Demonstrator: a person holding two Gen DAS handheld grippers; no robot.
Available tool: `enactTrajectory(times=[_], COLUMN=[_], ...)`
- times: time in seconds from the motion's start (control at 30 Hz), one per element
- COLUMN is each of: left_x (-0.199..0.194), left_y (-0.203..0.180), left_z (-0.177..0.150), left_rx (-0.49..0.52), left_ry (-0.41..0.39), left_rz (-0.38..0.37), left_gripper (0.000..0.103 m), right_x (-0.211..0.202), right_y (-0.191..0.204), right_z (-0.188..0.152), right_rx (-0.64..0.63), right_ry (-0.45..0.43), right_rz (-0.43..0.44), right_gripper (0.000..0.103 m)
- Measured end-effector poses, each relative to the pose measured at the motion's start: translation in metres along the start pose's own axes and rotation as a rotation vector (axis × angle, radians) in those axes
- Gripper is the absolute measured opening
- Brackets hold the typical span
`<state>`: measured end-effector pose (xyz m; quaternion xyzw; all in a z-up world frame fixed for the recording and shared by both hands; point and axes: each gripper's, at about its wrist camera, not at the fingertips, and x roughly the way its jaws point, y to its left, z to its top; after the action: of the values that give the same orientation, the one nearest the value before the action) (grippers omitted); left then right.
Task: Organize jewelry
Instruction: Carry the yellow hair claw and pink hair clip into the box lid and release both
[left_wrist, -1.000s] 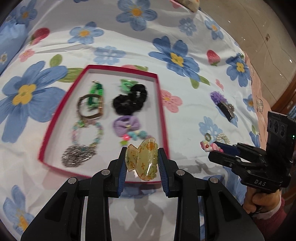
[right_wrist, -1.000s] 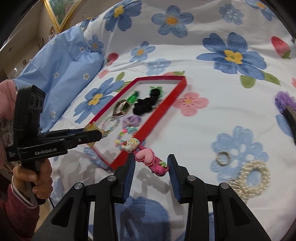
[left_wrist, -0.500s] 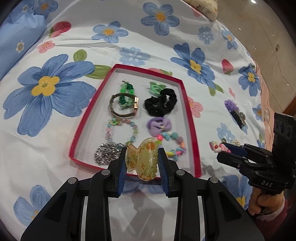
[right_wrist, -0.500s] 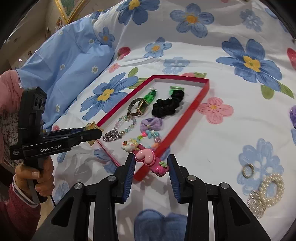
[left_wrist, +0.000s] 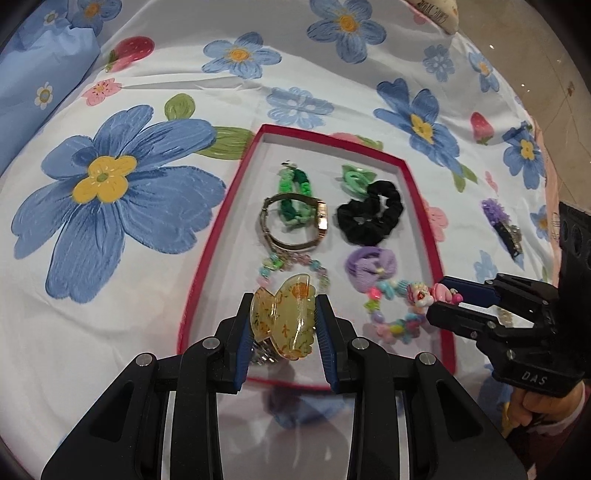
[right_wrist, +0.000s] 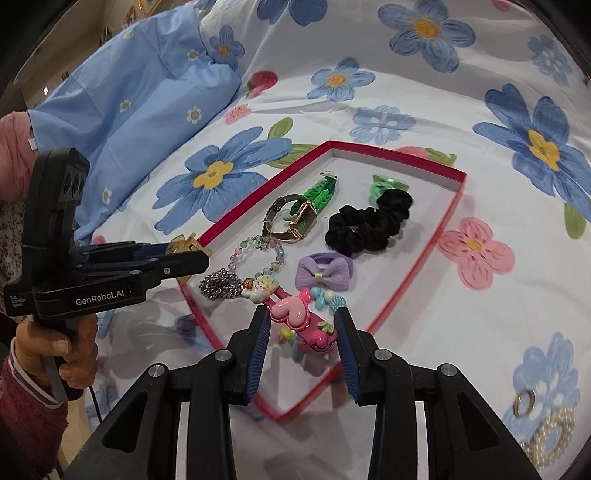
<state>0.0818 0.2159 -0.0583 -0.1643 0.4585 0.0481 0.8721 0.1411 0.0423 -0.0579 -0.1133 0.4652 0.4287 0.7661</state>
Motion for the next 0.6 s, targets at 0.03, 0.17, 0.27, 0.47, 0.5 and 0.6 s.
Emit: enactTrajectory(times=[0.03, 0.17, 0.27, 0.47, 0.5, 0.6], left_x=[0.003, 0.016, 0.023, 0.033, 0.034, 0.037], left_y=[0.001, 0.007, 0.01, 0.011, 0.011, 0.01], left_z=[0.001, 0.004, 0.005, 0.005, 0.004, 0.004], left_rx=[0.001, 0.005, 0.004, 0.011, 0.013, 0.016], left_ry=[0.003, 0.023, 0.035, 0.056, 0.06, 0.065], left_rz=[0.003, 0.029, 0.039, 0.047, 0.048, 0.05], left_gripper=[0.029, 0.029, 0.029, 0.029, 0.029, 0.029], right_x=[0.004, 0.02, 0.028, 0.041, 0.043, 0.044], right_y=[0.002, 0.005, 0.005, -0.002, -0.002, 0.0], right_z=[0.002, 0.006, 0.007, 0.011, 0.011, 0.011], right_rx=[-0.01, -0.052, -0.078, -0.076, -0.082, -0.105], right_ry=[0.004, 0.04, 0.057, 0.086, 0.089, 0.094], right_rz=[-0.008, -0.038, -0.063, -0.081, -0.084, -0.092], right_gripper=[0.036, 0.036, 0.036, 0.036, 0.035, 0.036])
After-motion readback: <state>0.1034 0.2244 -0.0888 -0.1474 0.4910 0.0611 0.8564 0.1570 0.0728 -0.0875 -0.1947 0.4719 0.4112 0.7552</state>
